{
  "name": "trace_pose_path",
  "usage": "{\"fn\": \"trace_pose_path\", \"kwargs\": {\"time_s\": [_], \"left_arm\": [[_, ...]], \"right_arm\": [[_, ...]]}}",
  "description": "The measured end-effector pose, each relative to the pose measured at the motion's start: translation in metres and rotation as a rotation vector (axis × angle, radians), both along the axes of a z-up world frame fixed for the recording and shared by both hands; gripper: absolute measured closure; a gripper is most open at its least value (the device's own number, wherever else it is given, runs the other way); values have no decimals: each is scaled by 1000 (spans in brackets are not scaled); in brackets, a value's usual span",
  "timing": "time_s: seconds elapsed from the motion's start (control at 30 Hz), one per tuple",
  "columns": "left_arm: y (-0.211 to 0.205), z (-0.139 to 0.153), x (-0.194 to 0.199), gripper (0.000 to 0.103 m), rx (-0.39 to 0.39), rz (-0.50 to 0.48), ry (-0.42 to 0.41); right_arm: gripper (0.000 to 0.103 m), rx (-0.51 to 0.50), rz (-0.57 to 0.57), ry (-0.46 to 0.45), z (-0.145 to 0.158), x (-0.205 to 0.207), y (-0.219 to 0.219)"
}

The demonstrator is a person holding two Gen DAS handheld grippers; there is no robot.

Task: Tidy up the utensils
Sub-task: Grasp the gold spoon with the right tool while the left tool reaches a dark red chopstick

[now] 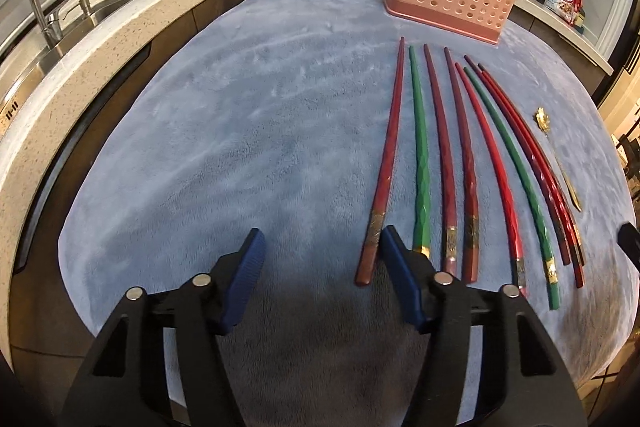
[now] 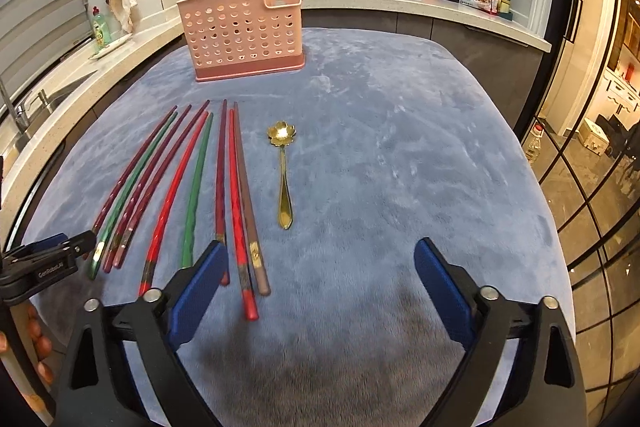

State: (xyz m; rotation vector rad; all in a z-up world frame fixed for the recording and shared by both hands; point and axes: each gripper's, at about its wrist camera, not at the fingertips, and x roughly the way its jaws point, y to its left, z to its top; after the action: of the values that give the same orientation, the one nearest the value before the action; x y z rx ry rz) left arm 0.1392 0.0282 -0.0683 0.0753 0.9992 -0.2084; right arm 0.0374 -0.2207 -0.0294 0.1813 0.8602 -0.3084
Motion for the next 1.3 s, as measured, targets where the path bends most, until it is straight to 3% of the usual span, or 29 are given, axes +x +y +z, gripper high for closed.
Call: {"fn": "trace_pose_path", "kwargs": {"time_s": [0.27,0.43,0.67,0.83,1.0,1.17,1.3], "left_arm": [[-4,2,9,71,-3,-31,2],[-6,1,12,73,-6,-26,13],[-8,1,12,73,-2,-18,13],[-9,0,11,73,4,-14,10],[-7,4,12,80,-13,-11,19],[-1,13,7,94,-35,-11,16],[5,28,0,99,-51,-14,-10]], "right_arm": [[45,46,17,33,-18,35,-7],[60,128,21,66,-35,52,-13],[69,103,26,68,-38,55,-12],[88,105,11,64,-39,51,-20],[97,121,13,60,-34,45,-23],[101,122,21,27,-18,31,-23],[101,114,26,-12,3,20,-24]]}}
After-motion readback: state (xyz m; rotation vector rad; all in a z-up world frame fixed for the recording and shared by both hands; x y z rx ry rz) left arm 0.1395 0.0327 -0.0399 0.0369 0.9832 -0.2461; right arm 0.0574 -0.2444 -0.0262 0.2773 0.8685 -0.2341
